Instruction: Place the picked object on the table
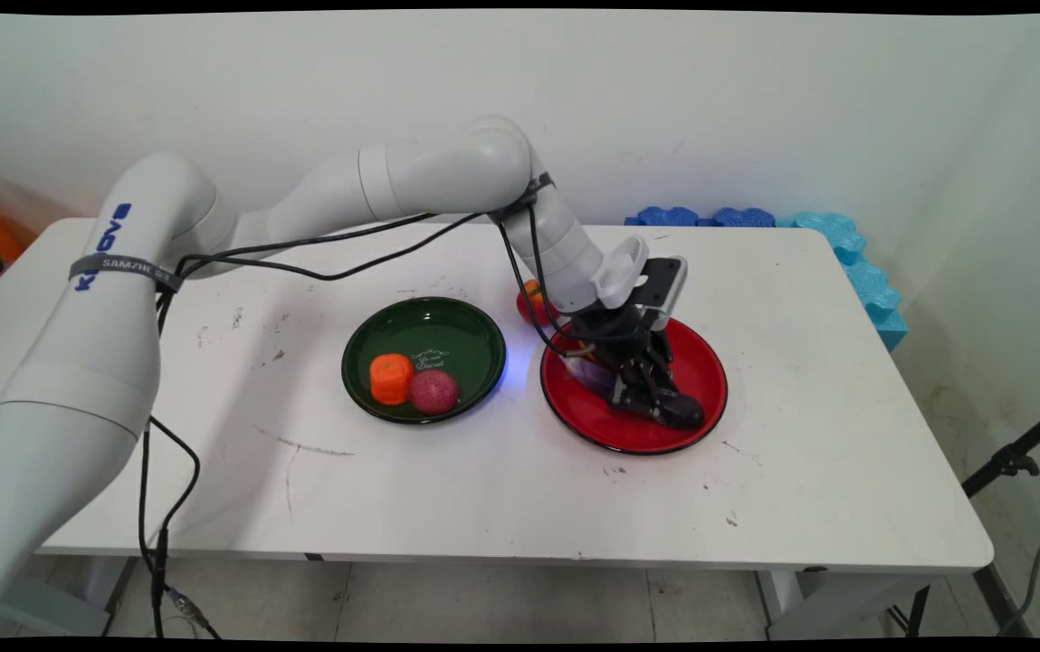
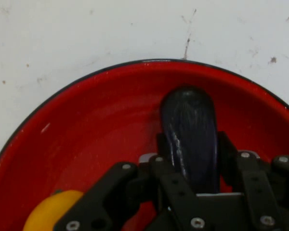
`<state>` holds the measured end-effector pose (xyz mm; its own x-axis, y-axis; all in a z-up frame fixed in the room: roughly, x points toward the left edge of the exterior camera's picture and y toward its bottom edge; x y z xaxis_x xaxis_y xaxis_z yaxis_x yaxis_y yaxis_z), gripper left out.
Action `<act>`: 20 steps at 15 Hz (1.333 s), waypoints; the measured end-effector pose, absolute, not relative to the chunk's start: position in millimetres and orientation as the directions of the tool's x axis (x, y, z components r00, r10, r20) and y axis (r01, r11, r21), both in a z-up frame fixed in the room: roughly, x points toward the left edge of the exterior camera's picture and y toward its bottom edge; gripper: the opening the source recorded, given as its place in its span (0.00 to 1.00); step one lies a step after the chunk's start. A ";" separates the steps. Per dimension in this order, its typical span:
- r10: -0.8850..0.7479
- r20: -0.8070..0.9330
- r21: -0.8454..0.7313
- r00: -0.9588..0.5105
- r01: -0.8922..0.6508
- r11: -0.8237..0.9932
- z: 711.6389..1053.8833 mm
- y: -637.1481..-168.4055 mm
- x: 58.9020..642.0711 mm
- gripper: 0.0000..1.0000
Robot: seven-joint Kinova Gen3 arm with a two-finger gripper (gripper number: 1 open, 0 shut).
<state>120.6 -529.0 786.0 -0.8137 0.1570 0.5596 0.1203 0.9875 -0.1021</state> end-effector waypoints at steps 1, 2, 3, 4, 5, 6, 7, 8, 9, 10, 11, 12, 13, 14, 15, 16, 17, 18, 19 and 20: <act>0.159 0.562 -0.104 -0.812 0.121 0.987 787.8 -527.6 119.9 0.00; 0.157 0.565 -0.104 -0.810 0.119 0.987 790.0 -526.1 119.4 0.00; 0.155 0.567 -0.103 -0.809 0.117 0.988 791.8 -524.9 119.0 0.00; 0.149 0.571 -0.101 -0.808 0.111 0.989 795.0 -522.8 118.5 0.00; 0.141 0.576 -0.100 -0.805 0.102 0.990 799.8 -519.6 118.0 0.00; 0.133 0.582 -0.099 -0.802 0.092 0.991 805.9 -516.2 117.2 0.00; 0.123 0.587 -0.098 -0.800 0.081 0.992 811.7 -513.2 117.1 0.00; 0.113 0.593 -0.099 -0.798 0.066 0.993 819.2 -509.5 117.6 0.00; 0.099 0.599 -0.100 -0.795 0.048 0.994 827.9 -505.4 118.9 0.00; 0.086 0.604 -0.101 -0.792 0.031 0.994 835.7 -501.6 120.4 0.00; 0.072 0.611 -0.101 -0.789 0.012 0.995 845.2 -496.4 122.5 0.00; 0.057 0.617 -0.101 -0.785 -0.007 0.995 854.7 -490.5 125.5 0.00; 0.045 0.622 -0.100 -0.782 -0.023 0.995 862.1 -485.2 128.2 0.00; 0.038 0.625 -0.100 -0.780 -0.033 0.994 867.2 -481.1 130.5 0.00; 0.026 0.629 -0.100 -0.777 -0.047 0.994 873.8 -475.0 134.1 0.00; 0.013 0.632 -0.097 -0.775 -0.063 0.993 880.4 -467.3 139.2 0.00; -0.003 0.634 -0.093 -0.773 -0.080 0.992 885.7 -459.1 145.2 0.00; -0.017 0.635 -0.090 -0.772 -0.095 0.991 889.6 -451.8 150.6 0.00; -0.034 0.636 -0.084 -0.771 -0.114 0.990 892.8 -443.7 157.3 0.00; -0.055 0.637 -0.077 -0.769 -0.134 0.988 895.1 -435.4 164.1 0.00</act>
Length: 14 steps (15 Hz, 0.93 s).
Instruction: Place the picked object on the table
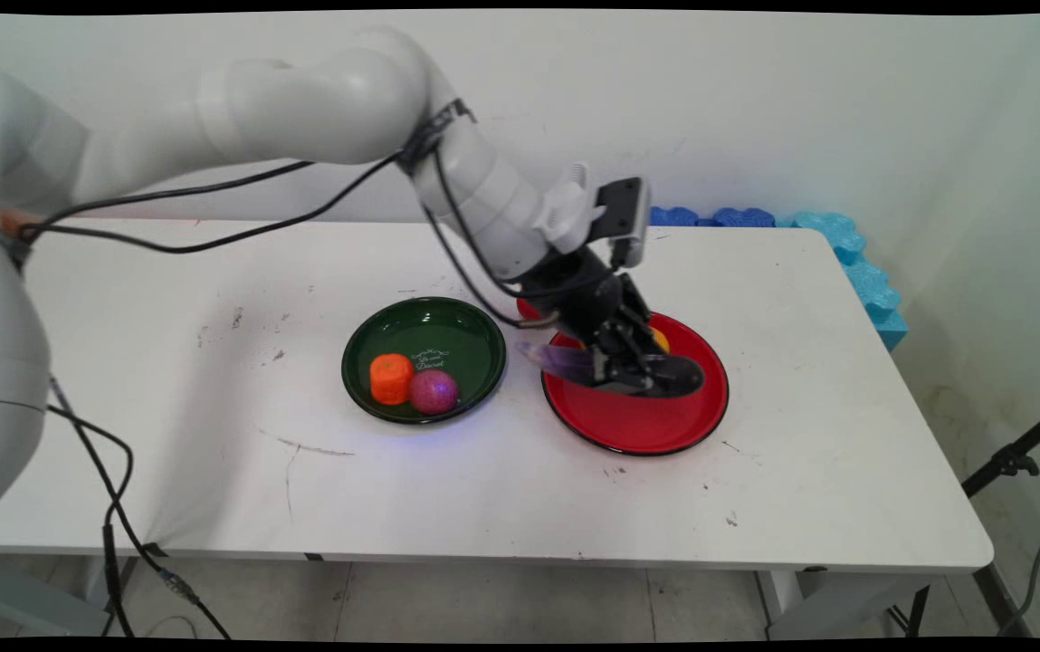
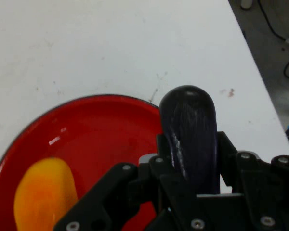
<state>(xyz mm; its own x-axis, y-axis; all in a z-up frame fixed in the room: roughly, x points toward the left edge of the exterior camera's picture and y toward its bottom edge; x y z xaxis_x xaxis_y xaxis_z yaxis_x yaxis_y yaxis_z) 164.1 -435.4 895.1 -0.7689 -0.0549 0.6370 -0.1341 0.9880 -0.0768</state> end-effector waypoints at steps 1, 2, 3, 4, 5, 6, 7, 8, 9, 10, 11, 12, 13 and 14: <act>-0.074 0.638 -0.069 -0.766 -0.153 0.986 896.4 -428.5 169.9 0.00; -0.089 0.639 -0.063 -0.764 -0.167 0.984 896.7 -424.0 173.9 0.00; -0.108 0.639 -0.056 -0.762 -0.186 0.981 896.9 -417.4 179.5 0.00; -0.128 0.639 -0.049 -0.759 -0.207 0.977 896.3 -410.5 185.4 0.00; -0.148 0.637 -0.043 -0.757 -0.226 0.973 894.7 -403.8 191.8 0.00; -0.164 0.635 -0.038 -0.755 -0.242 0.969 892.8 -398.3 196.9 0.00; -0.173 0.633 -0.035 -0.755 -0.251 0.967 891.3 -395.0 199.8 0.00; -0.187 0.630 -0.031 -0.754 -0.266 0.964 888.5 -390.0 204.5 0.00; -0.203 0.626 -0.026 -0.753 -0.281 0.959 884.6 -384.4 209.5 0.00; -0.220 0.621 -0.019 -0.753 -0.295 0.955 880.0 -379.0 214.2 0.00; -0.235 0.616 -0.013 -0.752 -0.308 0.951 875.5 -374.7 217.9 0.00; -0.244 0.613 -0.008 -0.752 -0.315 0.949 872.4 -371.8 220.0 0.00; -0.258 0.608 -0.001 -0.751 -0.325 0.946 867.4 -367.6 223.2 0.00; -0.272 0.601 0.008 -0.751 -0.335 0.942 861.2 -363.0 226.2 0.00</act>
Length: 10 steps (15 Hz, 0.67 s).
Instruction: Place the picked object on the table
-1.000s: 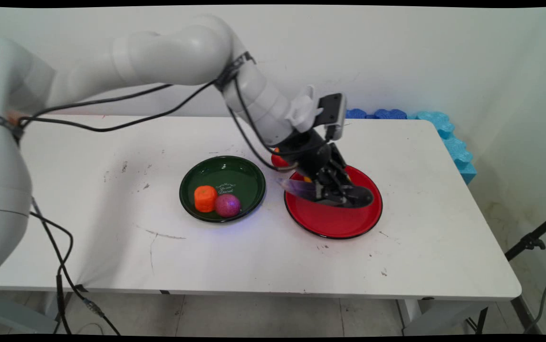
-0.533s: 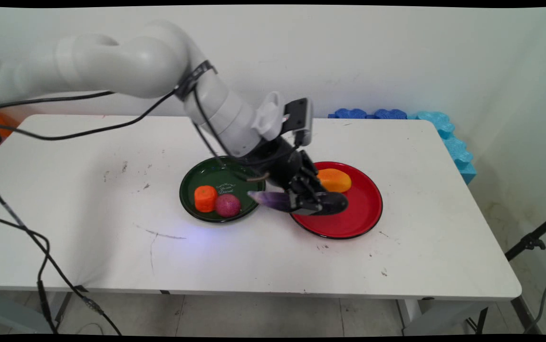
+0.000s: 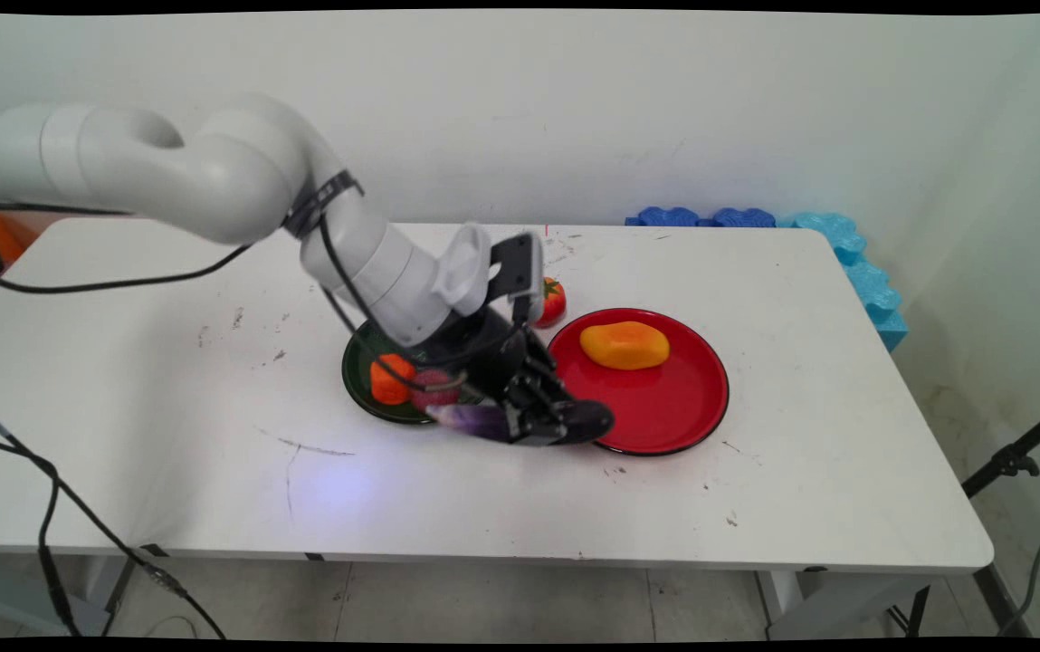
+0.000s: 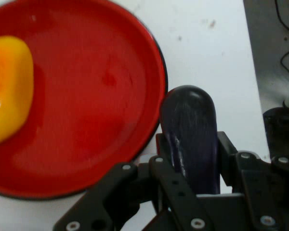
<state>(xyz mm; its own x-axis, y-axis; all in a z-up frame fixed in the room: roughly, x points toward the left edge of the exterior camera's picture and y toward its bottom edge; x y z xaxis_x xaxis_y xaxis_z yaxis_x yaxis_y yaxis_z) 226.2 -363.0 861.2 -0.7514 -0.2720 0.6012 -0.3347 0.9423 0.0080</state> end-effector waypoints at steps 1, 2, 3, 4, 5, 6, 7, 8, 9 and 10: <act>-0.284 0.595 0.017 -0.752 -0.342 0.940 854.6 -358.3 228.8 0.00; -0.292 0.591 0.023 -0.752 -0.346 0.938 849.0 -354.7 230.6 0.00; -0.297 0.588 0.028 -0.752 -0.349 0.937 845.1 -352.4 231.7 0.00; -0.303 0.585 0.032 -0.753 -0.351 0.936 839.5 -349.4 233.0 0.00; -0.306 0.581 0.037 -0.754 -0.352 0.935 833.2 -346.2 234.1 0.00; -0.308 0.579 0.040 -0.755 -0.351 0.935 826.8 -343.4 234.6 0.00; -0.309 0.577 0.043 -0.756 -0.350 0.936 821.5 -341.4 234.8 0.00; -0.309 0.576 0.044 -0.757 -0.348 0.937 815.8 -339.6 234.6 0.00; -0.310 0.574 0.046 -0.758 -0.348 0.936 810.5 -338.1 234.6 0.00; -0.310 0.573 0.048 -0.758 -0.347 0.937 806.4 -336.9 234.4 0.00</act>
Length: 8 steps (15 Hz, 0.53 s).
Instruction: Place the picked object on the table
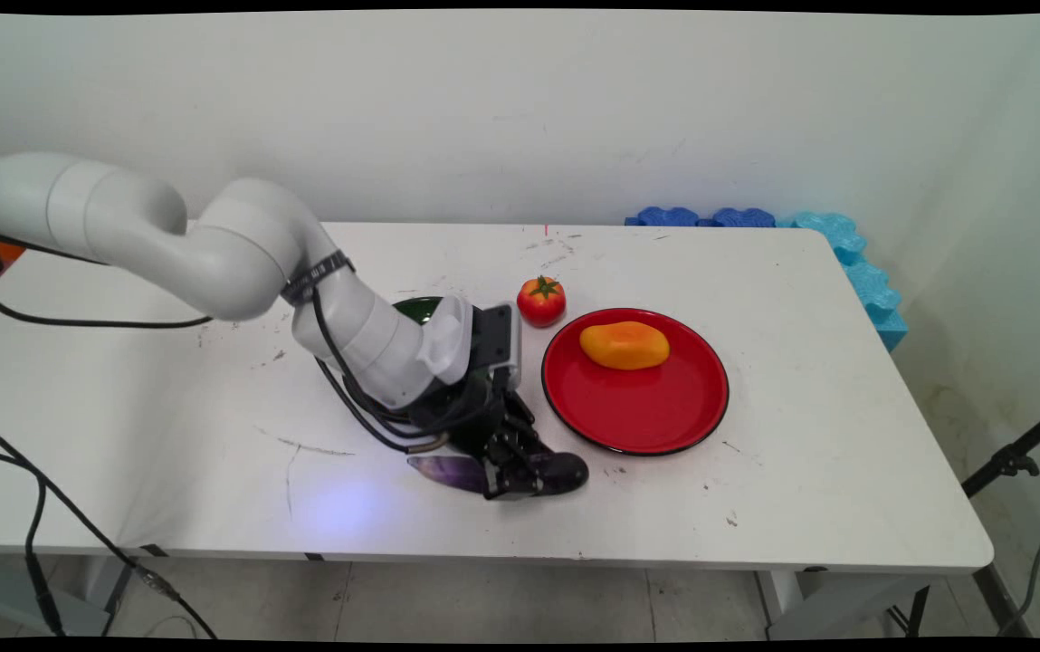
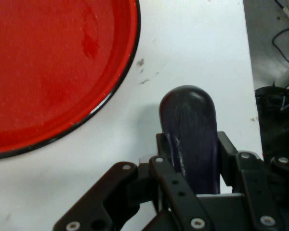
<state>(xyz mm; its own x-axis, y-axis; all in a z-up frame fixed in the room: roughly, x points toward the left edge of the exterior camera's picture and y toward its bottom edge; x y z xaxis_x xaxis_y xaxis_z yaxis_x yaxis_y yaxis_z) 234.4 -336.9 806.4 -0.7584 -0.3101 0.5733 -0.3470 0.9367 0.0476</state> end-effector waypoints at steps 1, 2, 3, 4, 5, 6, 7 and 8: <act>-0.310 0.572 0.049 -0.759 -0.346 0.937 802.1 -335.5 234.3 0.00; -0.311 0.572 0.051 -0.759 -0.346 0.937 798.4 -333.8 234.2 0.00; -0.310 0.572 0.052 -0.759 -0.344 0.938 795.6 -332.5 233.9 0.00; -0.308 0.573 0.052 -0.760 -0.342 0.938 792.8 -331.0 233.7 0.00; -0.306 0.574 0.051 -0.760 -0.340 0.939 790.5 -329.6 233.8 0.00; -0.304 0.574 0.050 -0.760 -0.338 0.940 788.8 -328.6 233.8 0.00; -0.303 0.575 0.050 -0.760 -0.338 0.940 787.9 -328.1 233.7 0.00; -0.302 0.577 0.050 -0.759 -0.337 0.940 786.8 -327.5 233.7 0.00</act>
<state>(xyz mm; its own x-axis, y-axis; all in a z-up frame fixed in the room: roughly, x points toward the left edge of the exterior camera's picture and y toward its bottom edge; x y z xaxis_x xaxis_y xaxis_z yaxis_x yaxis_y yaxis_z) 233.7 -327.5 786.8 -0.7588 -0.3025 0.5769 -0.3367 0.9403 0.0501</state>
